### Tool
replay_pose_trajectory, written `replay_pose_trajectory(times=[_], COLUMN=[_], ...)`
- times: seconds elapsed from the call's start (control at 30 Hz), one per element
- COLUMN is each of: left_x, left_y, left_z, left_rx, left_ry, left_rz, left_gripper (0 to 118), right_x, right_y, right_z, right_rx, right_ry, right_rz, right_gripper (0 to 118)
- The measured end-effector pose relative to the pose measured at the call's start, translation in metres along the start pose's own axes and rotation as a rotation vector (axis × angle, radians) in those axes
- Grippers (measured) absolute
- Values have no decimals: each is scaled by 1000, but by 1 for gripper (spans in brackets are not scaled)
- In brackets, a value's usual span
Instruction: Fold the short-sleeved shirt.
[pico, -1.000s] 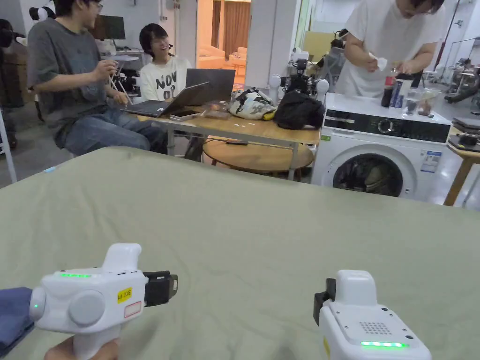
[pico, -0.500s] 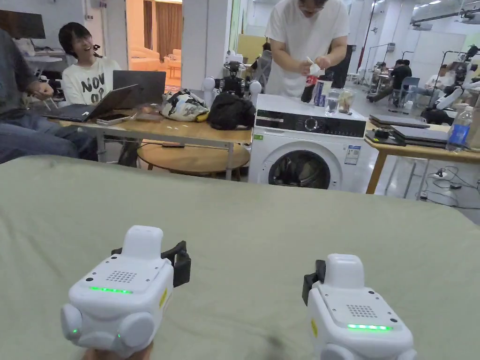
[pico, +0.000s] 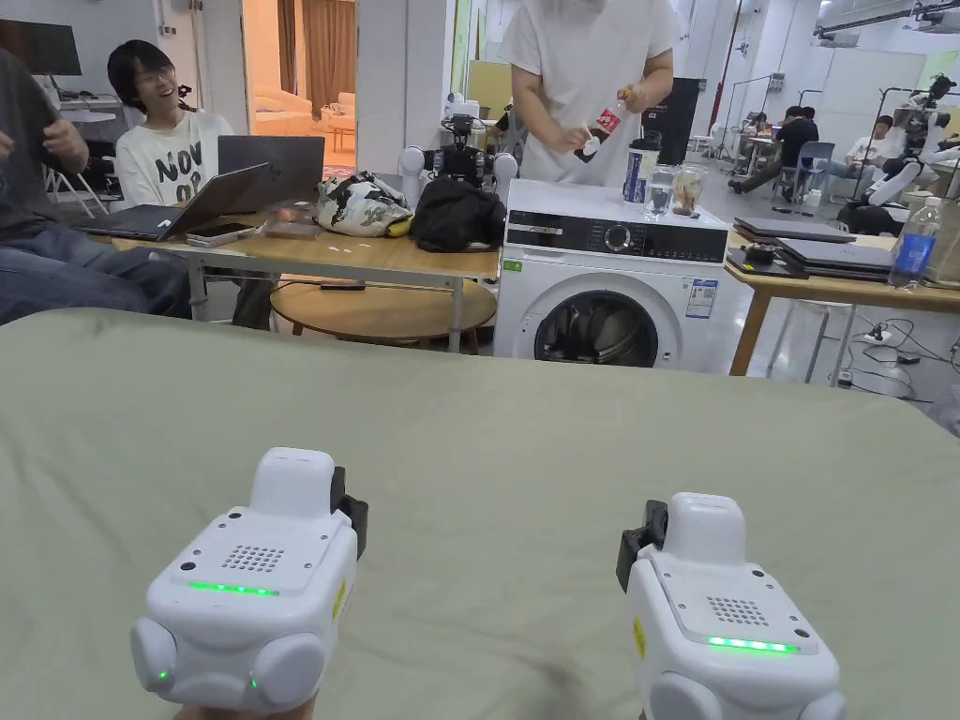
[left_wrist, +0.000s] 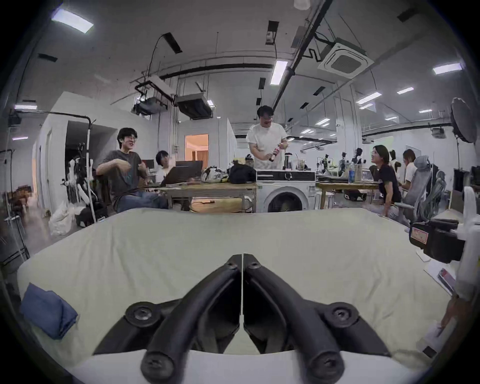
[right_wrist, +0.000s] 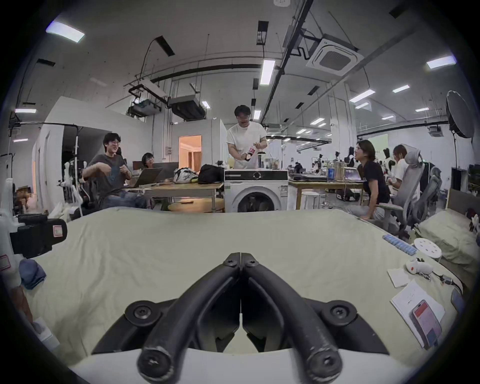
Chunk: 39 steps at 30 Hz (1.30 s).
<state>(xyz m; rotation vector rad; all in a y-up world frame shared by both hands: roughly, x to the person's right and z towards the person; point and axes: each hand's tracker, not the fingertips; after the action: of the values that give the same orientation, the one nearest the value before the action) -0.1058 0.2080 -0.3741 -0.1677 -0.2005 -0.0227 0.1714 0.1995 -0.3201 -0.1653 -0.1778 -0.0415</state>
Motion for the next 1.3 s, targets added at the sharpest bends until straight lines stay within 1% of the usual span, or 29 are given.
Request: replay_pose_trajectory(times=[0.13,0.33,0.53,0.67,0.97,1.0,1.03,1.07,1.1,1.13,1.17,1.2,1.23,1.3], left_x=[2,-1,3,1,-7,-9,-10,-10,-11,-12,-13,-13,-15,-16], left_y=[1,5,2,0,-8,-8,-8,-8,-7,-7,-7,-7,-7,-6], left_z=[1,6,5,4,1,0,0,0,0,1,1,2,3,5], left_rx=[9,10,1,-5,-44,-49,-53,-53,-55,-55,-51,-46,-38,-25], left_ry=[9,-4,10,-2,-4,-6,-11,-11,-9,-4,5,12,15,19], left_rz=[-14,32,6,32,57,60,63,63,63,61,59,61,63,68], left_gripper=[0,0,0,0,0,2,11,23,40,52,61,68,73,82], right_x=[0,2,3,4,2,1,1,1,1,1,1,1,0,-1], right_y=[-1,-3,-4,-6,-6,-6,-7,-7,-7,-7,-7,-6,-6,-4], right_z=[2,2,1,1,2,2,2,2,1,1,0,0,-1,-1], right_rx=[1,-1,2,1,8,8,8,8,7,6,6,5,7,20], right_ry=[-1,0,-5,-10,-20,-27,-27,-25,-23,-26,-28,-27,-30,-59], right_rz=[-1,-3,-10,-12,15,24,26,26,26,24,21,14,11,28], right_gripper=[0,0,0,0,0,0,0,2,23,43,61,72,75,76])
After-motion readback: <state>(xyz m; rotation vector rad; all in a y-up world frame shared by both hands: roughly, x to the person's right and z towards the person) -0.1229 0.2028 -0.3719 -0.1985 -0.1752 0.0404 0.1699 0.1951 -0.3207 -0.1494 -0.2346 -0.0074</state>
